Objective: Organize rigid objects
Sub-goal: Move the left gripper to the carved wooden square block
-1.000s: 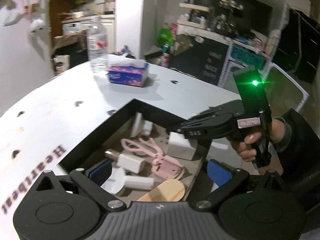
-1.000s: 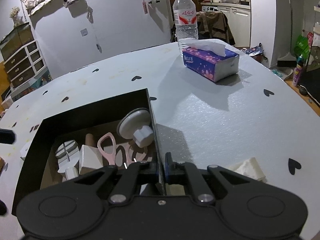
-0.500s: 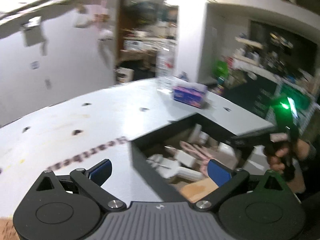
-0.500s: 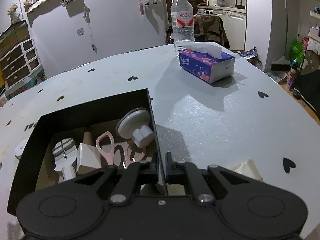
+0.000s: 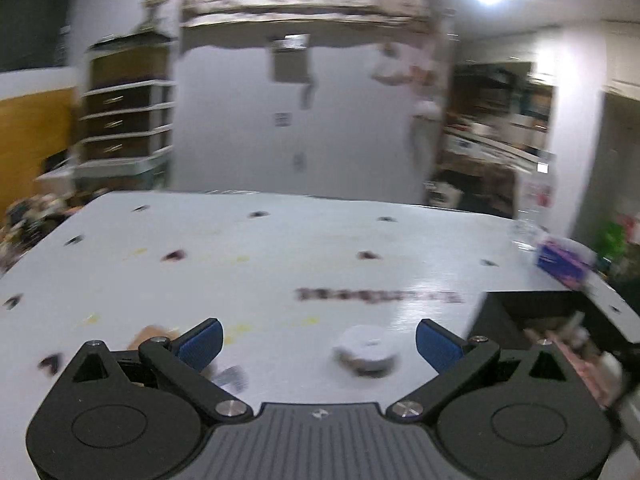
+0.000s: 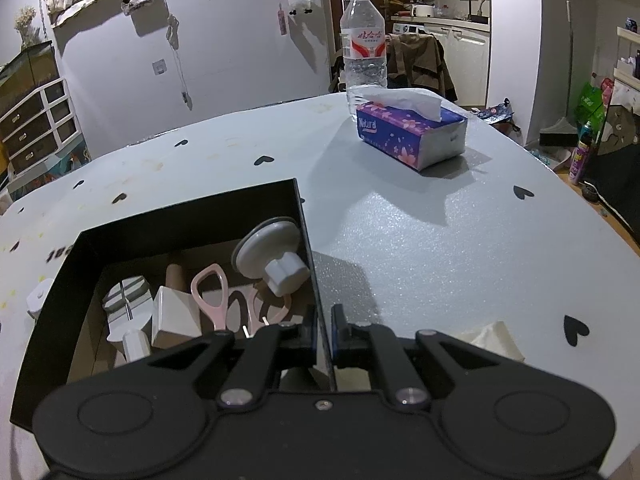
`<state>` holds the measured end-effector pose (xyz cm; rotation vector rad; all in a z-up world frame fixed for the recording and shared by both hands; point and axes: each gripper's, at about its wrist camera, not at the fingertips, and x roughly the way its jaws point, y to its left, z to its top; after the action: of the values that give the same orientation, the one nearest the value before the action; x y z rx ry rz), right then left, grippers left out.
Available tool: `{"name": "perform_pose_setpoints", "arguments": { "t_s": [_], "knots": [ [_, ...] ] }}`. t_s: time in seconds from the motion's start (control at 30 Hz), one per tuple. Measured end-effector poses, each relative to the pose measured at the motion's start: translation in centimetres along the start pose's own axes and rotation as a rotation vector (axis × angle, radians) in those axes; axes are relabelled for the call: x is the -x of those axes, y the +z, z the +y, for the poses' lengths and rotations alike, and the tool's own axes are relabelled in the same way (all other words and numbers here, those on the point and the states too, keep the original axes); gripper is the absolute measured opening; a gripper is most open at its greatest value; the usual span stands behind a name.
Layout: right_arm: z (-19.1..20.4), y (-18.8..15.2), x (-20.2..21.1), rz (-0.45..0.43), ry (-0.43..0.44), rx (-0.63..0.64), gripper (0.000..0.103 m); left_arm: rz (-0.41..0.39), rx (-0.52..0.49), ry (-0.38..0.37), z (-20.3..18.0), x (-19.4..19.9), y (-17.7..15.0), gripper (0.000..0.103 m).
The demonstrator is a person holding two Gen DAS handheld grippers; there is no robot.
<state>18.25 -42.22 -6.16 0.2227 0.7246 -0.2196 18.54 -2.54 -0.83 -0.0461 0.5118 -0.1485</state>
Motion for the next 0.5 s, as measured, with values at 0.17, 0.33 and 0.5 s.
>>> {"name": "perform_pose_setpoints", "arguments": {
  "t_s": [0.17,0.33,0.5],
  "knots": [
    [-0.1,-0.1,0.1,-0.002,0.003,-0.004,0.007,-0.011,0.042,0.119,2.1,0.0,-0.9,0.103],
    [-0.2,-0.1,0.0,-0.004,0.009,-0.010,0.007,0.005,0.035,0.157,4.1,-0.9,-0.9,0.103],
    [-0.2,0.0,0.0,-0.002,0.009,-0.008,0.007,0.024,-0.005,0.164,6.2,-2.6,-0.6,0.103]
  ]
}}
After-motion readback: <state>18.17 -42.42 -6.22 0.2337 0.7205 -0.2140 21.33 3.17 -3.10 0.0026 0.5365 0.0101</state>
